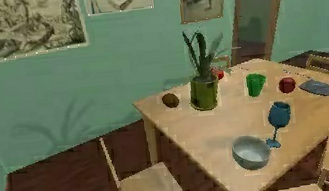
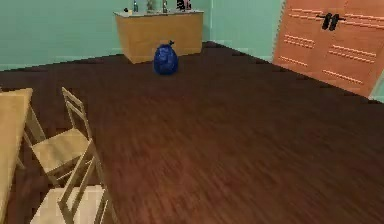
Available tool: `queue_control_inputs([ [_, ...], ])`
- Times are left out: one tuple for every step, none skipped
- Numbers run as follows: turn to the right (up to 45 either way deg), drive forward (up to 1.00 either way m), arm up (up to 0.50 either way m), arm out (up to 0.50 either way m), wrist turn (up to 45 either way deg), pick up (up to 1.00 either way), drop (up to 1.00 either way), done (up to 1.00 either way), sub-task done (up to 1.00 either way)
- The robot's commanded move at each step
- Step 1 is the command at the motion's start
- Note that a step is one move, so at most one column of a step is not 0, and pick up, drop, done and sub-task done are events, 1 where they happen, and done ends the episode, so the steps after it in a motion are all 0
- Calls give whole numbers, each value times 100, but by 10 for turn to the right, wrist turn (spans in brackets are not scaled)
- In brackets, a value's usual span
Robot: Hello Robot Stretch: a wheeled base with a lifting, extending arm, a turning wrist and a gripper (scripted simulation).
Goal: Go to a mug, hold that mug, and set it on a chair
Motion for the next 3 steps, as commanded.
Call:
queue_control_inputs([
  [450, 0, 0, 0, 0, 0, 0, 0, 0],
  [450, 0, 0, 0, 0, 0, 0, 0, 0],
  [450, 0, 0, 0, 0, 0, 0, 0, 0],
])
